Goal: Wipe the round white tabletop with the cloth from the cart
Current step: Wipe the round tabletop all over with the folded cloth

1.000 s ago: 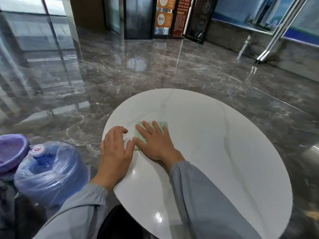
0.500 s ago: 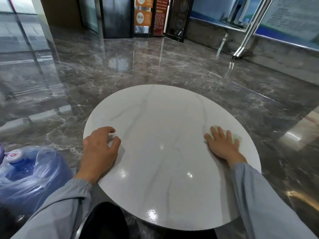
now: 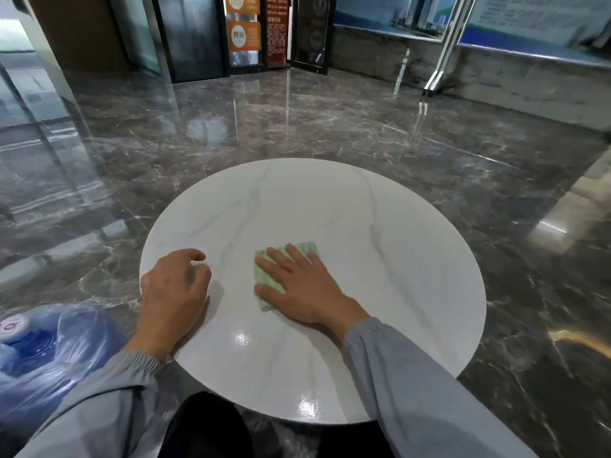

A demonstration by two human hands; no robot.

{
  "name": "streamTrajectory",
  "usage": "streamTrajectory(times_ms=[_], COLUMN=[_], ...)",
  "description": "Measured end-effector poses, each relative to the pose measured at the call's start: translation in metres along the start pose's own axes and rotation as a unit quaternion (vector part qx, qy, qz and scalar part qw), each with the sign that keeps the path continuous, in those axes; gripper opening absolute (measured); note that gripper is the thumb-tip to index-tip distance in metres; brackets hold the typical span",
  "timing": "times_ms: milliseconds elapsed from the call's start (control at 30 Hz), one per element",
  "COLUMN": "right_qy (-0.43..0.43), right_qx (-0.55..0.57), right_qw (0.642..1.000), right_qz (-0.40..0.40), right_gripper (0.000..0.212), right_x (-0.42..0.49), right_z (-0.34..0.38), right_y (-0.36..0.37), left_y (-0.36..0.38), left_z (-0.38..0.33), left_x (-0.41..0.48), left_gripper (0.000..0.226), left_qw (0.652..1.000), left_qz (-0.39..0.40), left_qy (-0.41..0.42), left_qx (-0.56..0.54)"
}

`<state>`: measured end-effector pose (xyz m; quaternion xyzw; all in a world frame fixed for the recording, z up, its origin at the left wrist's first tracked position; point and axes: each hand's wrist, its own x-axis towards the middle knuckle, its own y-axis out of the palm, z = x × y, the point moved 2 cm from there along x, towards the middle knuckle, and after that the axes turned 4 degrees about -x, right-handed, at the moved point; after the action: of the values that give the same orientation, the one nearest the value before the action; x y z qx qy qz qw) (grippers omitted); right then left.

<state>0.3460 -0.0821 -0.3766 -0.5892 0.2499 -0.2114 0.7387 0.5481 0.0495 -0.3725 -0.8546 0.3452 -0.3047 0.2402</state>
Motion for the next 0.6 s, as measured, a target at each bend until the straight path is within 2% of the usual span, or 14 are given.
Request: streamTrajectory(times_ms=[100, 200, 267, 333, 400, 467, 600], right_qy=[0.141, 0.291, 0.364, 0.401, 0.4, 0.354, 0.162], right_qx=[0.016, 0.01, 0.022, 0.025, 0.036, 0.036, -0.01], right_qw=[0.99, 0.956, 0.931, 0.915, 0.916, 0.934, 0.987], right_qz=[-0.015, -0.029, -0.033, -0.03, -0.019, -0.014, 0.003], right_gripper=[0.067, 0.067, 0.068, 0.068, 0.066, 0.065, 0.065], right_x=[-0.026, -0.066, -0.089, -0.096, -0.086, -0.066, -0.028], right_z=[-0.095, -0.191, -0.23, -0.241, -0.226, -0.194, -0.084], right_y=[-0.02, -0.034, -0.039, -0.041, -0.04, -0.035, -0.014], left_y=[-0.001, -0.001, -0.001, -0.001, 0.0, 0.001, 0.002], left_z=[0.0, 0.0, -0.001, -0.003, -0.003, -0.002, -0.002], left_x=[-0.001, -0.001, -0.001, -0.002, -0.002, -0.002, -0.002], left_gripper=[0.042, 0.039, 0.039, 0.038, 0.038, 0.039, 0.039], left_qw=[1.0, 1.0, 1.0, 1.0, 0.999, 0.999, 0.999], left_qz=[0.006, 0.007, 0.007, 0.001, -0.001, 0.004, 0.01], left_qy=[0.003, 0.009, 0.012, 0.015, 0.019, 0.028, 0.029], left_qx=[0.004, 0.011, 0.018, 0.026, 0.03, 0.033, 0.034])
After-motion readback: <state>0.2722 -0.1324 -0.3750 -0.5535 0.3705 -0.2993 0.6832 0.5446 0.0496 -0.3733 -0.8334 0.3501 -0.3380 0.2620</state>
